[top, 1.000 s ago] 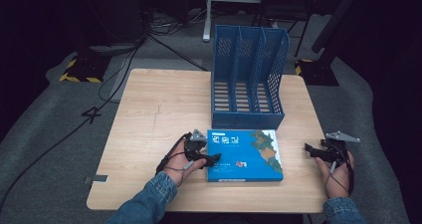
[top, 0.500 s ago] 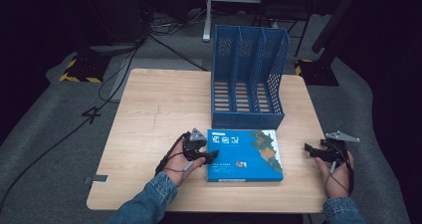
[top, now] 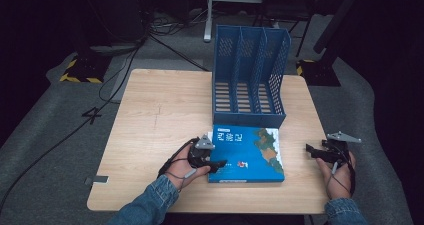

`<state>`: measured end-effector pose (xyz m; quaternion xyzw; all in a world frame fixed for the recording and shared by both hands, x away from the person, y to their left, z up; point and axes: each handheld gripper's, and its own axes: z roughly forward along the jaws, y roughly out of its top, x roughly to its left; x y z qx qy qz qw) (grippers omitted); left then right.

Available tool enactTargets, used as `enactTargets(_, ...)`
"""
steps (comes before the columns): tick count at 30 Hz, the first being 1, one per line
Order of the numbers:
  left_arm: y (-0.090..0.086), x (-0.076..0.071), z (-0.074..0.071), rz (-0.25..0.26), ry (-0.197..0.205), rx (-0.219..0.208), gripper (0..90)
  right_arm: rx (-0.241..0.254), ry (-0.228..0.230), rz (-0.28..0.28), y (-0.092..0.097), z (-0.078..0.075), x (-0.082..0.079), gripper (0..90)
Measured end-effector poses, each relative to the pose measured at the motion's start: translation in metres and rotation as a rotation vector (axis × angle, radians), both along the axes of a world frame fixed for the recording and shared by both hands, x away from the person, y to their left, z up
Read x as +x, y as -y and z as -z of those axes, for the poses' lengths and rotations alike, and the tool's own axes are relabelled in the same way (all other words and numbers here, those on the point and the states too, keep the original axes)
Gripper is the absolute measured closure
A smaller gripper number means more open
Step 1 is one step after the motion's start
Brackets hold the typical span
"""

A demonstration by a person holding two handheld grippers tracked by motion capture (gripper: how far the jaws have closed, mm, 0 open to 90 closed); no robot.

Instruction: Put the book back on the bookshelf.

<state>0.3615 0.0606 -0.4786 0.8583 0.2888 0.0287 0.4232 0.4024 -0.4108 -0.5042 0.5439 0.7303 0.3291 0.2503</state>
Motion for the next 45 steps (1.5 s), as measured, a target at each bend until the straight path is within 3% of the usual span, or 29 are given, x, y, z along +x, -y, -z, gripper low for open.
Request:
enactTargets(3,0.000,0.000,0.000,-0.006,0.004,-0.004,46.5,-0.001,-0.001,-0.002,0.000,0.000,0.000,25.1)
enactTargets(6,-0.003,0.003,0.001,-0.031,-0.030,-0.030,51.9,-0.003,-0.003,-0.003,-0.001,0.000,0.000,22.6)
enactTargets(8,-0.003,0.003,0.001,-0.037,-0.032,-0.032,54.0,-0.004,-0.013,-0.030,-0.002,0.000,0.000,15.5)
enactTargets(11,-0.003,0.002,0.001,-0.045,-0.021,-0.021,55.9,-0.007,-0.017,-0.026,-0.004,0.000,-0.001,16.6)
enactTargets(12,-0.003,0.002,0.001,-0.053,-0.021,-0.026,56.7,-0.006,-0.014,-0.026,-0.005,0.000,-0.002,19.1)
enactTargets(15,-0.006,0.002,0.003,-0.087,-0.044,-0.063,61.9,0.011,0.008,-0.036,-0.007,-0.001,-0.008,41.6)
enactTargets(18,-0.008,0.003,0.001,-0.093,-0.056,-0.091,69.1,0.011,-0.006,-0.042,-0.008,-0.005,-0.010,45.3)
enactTargets(20,-0.008,0.003,-0.001,-0.079,-0.044,-0.086,76.0,0.023,0.040,-0.044,-0.008,-0.012,-0.012,43.0)
enactTargets(24,-0.007,0.002,-0.005,-0.068,-0.031,-0.073,80.2,0.035,0.088,-0.025,-0.008,-0.028,-0.019,31.1)
enactTargets(29,-0.008,0.003,-0.007,-0.064,-0.055,-0.088,81.6,0.037,0.174,-0.060,-0.019,-0.045,-0.030,16.2)
enactTargets(35,-0.008,0.004,-0.012,-0.050,-0.067,-0.079,82.9,0.024,0.226,-0.086,-0.033,-0.060,-0.041,16.2)
enactTargets(36,-0.008,0.004,-0.013,-0.048,-0.069,-0.080,83.5,0.036,0.253,-0.099,-0.040,-0.066,-0.044,17.7)
enactTargets(39,-0.007,0.003,-0.018,-0.037,-0.066,-0.071,84.6,0.073,0.276,-0.110,-0.050,-0.073,-0.049,18.3)
enactTargets(41,-0.006,0.003,-0.020,-0.034,-0.064,-0.062,84.8,0.071,0.277,-0.114,-0.053,-0.075,-0.050,18.2)
enactTargets(45,-0.006,0.003,-0.022,-0.031,-0.069,-0.061,85.2,0.056,0.290,-0.182,-0.068,-0.081,-0.057,24.5)
